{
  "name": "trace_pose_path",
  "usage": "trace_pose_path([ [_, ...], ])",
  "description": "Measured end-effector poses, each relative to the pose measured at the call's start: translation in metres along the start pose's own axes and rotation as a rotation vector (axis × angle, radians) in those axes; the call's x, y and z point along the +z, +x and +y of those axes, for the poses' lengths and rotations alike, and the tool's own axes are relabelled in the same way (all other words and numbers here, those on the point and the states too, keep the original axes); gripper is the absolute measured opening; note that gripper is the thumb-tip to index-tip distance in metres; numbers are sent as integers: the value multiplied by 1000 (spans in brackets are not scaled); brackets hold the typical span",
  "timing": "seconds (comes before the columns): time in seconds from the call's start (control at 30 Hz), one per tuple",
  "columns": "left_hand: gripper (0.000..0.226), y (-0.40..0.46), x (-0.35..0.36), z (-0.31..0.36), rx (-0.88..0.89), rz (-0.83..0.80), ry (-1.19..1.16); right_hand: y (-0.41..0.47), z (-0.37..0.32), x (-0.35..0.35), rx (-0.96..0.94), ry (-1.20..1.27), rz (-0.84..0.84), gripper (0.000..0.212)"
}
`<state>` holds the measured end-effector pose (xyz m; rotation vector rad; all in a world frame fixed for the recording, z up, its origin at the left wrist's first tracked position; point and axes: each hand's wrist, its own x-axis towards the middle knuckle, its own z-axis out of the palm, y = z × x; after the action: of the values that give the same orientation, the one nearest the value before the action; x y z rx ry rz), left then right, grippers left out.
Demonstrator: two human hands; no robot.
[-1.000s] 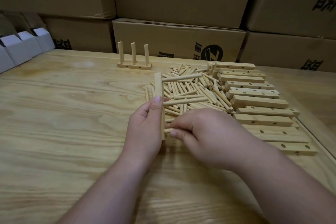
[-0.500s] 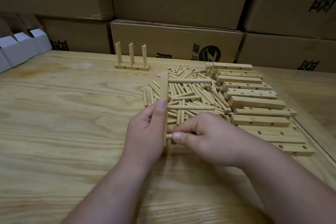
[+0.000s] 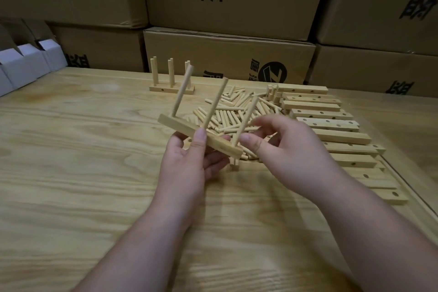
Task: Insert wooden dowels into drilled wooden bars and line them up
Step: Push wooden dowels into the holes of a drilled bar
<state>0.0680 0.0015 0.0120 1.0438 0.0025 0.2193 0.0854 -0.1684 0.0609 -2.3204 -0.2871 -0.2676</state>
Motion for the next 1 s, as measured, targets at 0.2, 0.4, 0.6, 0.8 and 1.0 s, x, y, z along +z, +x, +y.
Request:
trace_pose_path([
  [0.2,24,3,-4,-5,-34,-39,8,0,4,3,1,13,-105,6],
  [0.4,21,4,-5,-8,-41,-73,7,-1,5,6,7,-15,-129,12],
  [0.6,16,5,-5,-4,-63,-38,-61,-9,5,20,-13,-66,-49,12],
  [0.8,20,6,-3,-5,-192,-9,-74,-2,7,25,12,52,118,21],
  [1.0,20,0,-9,-11,-224,-305,213,65,-14,37,-38,-53,89,15],
])
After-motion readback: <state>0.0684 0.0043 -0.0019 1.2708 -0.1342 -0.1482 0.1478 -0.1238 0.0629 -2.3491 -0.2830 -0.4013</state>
